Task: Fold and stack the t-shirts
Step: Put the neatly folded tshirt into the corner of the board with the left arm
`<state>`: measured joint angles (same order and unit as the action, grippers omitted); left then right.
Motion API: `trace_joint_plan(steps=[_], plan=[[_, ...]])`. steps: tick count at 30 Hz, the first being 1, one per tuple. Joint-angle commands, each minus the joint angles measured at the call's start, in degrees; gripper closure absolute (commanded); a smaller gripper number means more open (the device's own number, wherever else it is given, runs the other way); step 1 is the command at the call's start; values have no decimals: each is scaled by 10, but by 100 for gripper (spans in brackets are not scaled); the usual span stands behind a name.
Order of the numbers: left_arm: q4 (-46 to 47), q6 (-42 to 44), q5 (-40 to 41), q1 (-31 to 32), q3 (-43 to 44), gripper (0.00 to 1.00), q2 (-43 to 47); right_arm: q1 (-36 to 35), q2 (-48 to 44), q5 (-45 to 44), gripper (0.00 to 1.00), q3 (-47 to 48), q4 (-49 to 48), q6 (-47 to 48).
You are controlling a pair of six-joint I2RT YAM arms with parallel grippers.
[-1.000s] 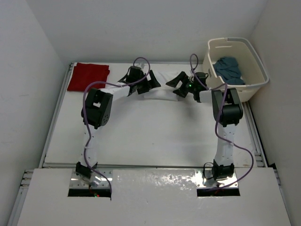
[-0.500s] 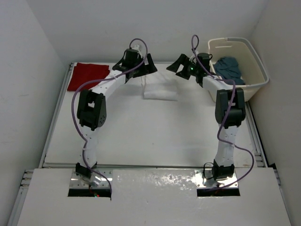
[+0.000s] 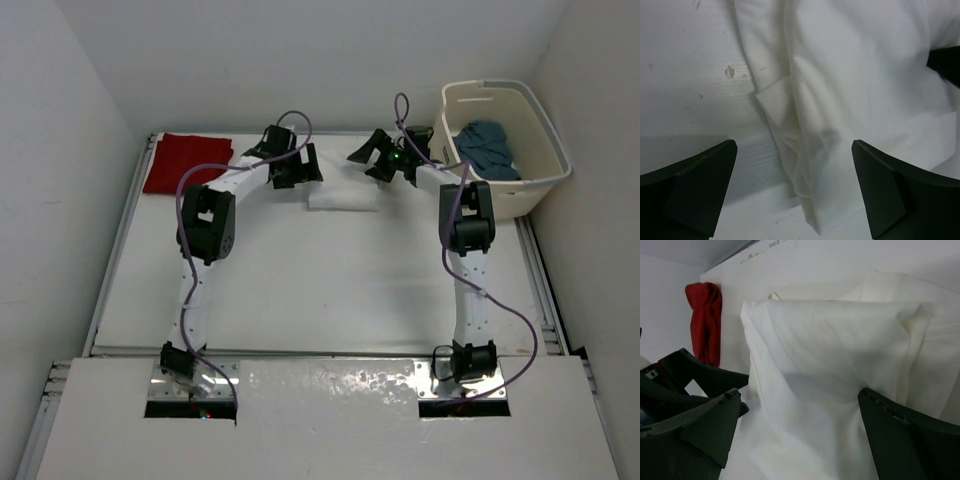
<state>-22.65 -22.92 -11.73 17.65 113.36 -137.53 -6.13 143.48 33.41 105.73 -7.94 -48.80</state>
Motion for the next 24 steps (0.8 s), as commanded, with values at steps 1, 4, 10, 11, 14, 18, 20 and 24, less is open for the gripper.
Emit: trace_joint_plan(steps=[1,4,10,11,14,18,20,24], plan=[[1,35,-36,-8,43,0,-7,2,12,-23,1,34,50,27],[-12,49,-50,-8,63,0,-28,2,-5,5,1,48,39,27],[-6,53,-73,-6,83,1,-67,3,-115,69,1,-30,-33,16],[-7,50,-76,-7,93,3,-75,3,-146,70,1,-50,-41,19],[-10,45,-84,-4,113,12,-97,7,-186,70,1,-112,-69,16],[-3,57,-83,10,113,34,-105,19,-231,75,1,-168,-99,3],[-6,71,-63,23,112,38,-105,27,-242,77,1,-191,-126,-20],[-26,73,-21,29,123,59,-117,51,-287,82,1,-254,-166,-37]])
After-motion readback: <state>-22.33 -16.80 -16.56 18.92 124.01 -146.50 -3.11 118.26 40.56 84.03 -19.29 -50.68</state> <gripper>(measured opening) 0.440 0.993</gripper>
